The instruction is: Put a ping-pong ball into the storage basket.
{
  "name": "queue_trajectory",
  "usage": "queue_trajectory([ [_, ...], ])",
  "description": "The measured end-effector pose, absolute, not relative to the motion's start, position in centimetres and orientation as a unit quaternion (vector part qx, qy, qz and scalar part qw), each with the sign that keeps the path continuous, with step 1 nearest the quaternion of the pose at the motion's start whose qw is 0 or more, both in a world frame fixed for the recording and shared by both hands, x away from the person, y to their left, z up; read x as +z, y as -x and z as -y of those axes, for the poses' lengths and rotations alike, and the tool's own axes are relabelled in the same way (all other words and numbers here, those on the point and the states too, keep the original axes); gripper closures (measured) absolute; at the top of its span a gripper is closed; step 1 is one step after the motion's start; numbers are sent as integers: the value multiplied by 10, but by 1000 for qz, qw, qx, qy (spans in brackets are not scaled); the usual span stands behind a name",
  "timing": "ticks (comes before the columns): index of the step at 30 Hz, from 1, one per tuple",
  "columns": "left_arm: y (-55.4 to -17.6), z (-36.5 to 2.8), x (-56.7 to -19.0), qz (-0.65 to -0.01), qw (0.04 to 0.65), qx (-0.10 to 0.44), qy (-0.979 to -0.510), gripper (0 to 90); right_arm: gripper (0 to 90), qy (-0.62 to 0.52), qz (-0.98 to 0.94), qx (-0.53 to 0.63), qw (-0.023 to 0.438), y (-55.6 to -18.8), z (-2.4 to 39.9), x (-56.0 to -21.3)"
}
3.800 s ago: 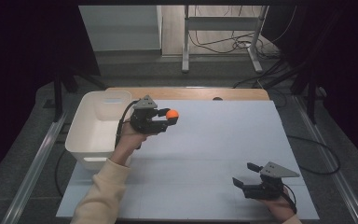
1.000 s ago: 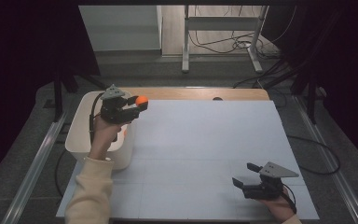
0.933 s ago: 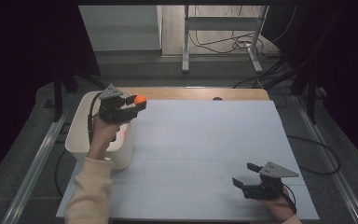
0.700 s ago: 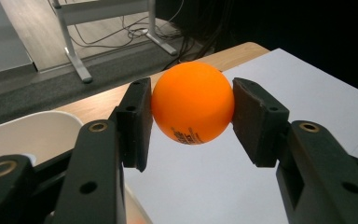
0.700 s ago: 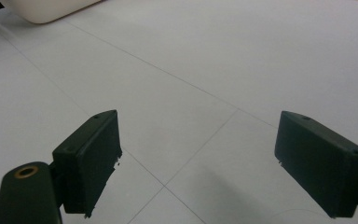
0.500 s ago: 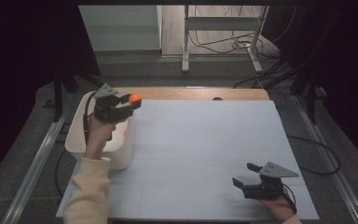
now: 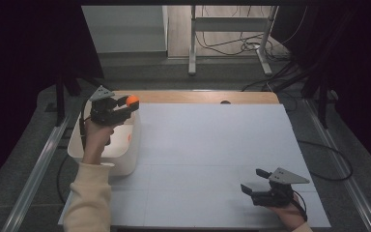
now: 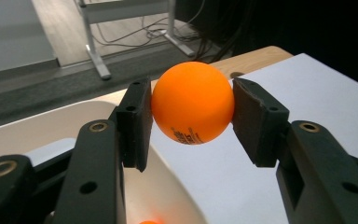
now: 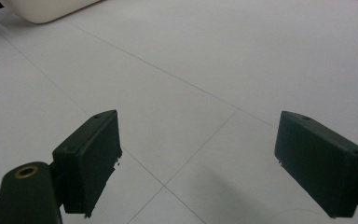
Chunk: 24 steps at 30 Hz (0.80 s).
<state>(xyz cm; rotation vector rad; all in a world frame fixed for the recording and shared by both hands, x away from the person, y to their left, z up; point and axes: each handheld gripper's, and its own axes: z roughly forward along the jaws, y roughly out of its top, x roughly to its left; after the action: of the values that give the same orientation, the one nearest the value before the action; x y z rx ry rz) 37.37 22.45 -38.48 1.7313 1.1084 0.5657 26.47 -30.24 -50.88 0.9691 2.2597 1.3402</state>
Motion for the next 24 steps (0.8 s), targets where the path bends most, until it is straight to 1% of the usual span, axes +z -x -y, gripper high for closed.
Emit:
queue_trajectory([
  [12, -376, -228, -387, -467, 466, 242, -711, 499, 150, -341, -795, 473, 170, -265, 302, -509],
  [24, -381, -230, -395, -477, 458, 234, -713, 499, 150, -341, -796, 471, 170, -265, 302, -509],
])
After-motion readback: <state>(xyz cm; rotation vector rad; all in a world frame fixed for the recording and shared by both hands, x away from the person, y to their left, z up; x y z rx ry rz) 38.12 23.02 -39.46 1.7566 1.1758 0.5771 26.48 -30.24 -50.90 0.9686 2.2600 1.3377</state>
